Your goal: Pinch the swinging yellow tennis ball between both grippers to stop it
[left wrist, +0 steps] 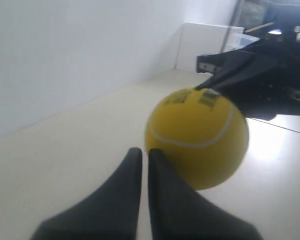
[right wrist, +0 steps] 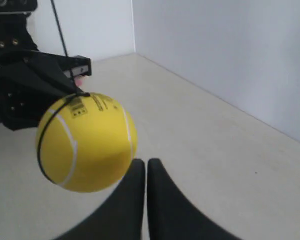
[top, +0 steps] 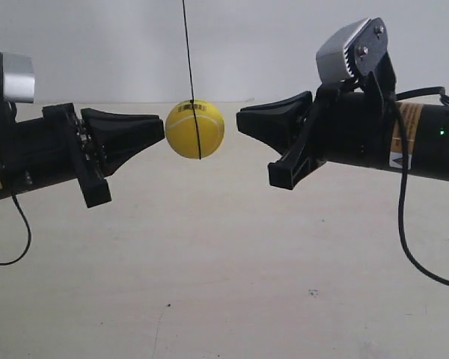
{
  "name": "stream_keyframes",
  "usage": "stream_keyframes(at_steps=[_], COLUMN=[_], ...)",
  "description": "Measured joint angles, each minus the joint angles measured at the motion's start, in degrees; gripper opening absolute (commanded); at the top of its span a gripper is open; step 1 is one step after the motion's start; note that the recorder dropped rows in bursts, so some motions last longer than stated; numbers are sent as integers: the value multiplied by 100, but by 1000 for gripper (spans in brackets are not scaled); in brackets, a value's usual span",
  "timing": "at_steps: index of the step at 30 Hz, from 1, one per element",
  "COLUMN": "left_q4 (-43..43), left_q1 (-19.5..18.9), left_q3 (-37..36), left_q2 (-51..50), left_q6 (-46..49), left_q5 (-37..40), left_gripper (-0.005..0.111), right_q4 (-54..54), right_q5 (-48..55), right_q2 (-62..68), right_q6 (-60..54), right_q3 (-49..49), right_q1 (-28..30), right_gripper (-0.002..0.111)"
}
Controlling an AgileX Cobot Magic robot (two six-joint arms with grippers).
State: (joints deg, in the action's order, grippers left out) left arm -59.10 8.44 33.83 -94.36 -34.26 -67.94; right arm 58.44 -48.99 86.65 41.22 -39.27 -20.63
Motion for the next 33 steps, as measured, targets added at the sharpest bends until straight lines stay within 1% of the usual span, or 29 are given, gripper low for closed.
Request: stream_keyframes(at_steps=[6, 9, 12, 17, 25, 28, 32, 33], left_q4=[-160, -183, -234, -387, -361, -299, -433, -579], left_q1=[0, 0, 0, 0, -13, -133, -535, -710], left_q3=[0, 0, 0, 0, 0, 0, 0, 0], left_q2=[0, 0, 0, 0, 0, 0, 0, 0], left_q6=[-12, -12, -34, -69, -82, -110, -291, -329], left_q5=[-117, -117, -117, -126, -126, -142, -142, -142], left_gripper=[5, 5, 5, 5, 5, 5, 5, 5], right_q4=[149, 176, 232, 271, 271, 271, 271, 271], right_q5=[-405, -472, -360, 225, 525, 573, 584, 584], right_q2=[0, 0, 0, 0, 0, 0, 0, 0], right_q6=[276, 323, 311, 302, 277, 266, 254, 254], right_q3=[0, 0, -12, -183, -224, -224, -224, -224], right_q1=[0, -132, -390, -811, -906, -906, -906, -906], right_gripper=[0, 0, 0, 0, 0, 0, 0, 0])
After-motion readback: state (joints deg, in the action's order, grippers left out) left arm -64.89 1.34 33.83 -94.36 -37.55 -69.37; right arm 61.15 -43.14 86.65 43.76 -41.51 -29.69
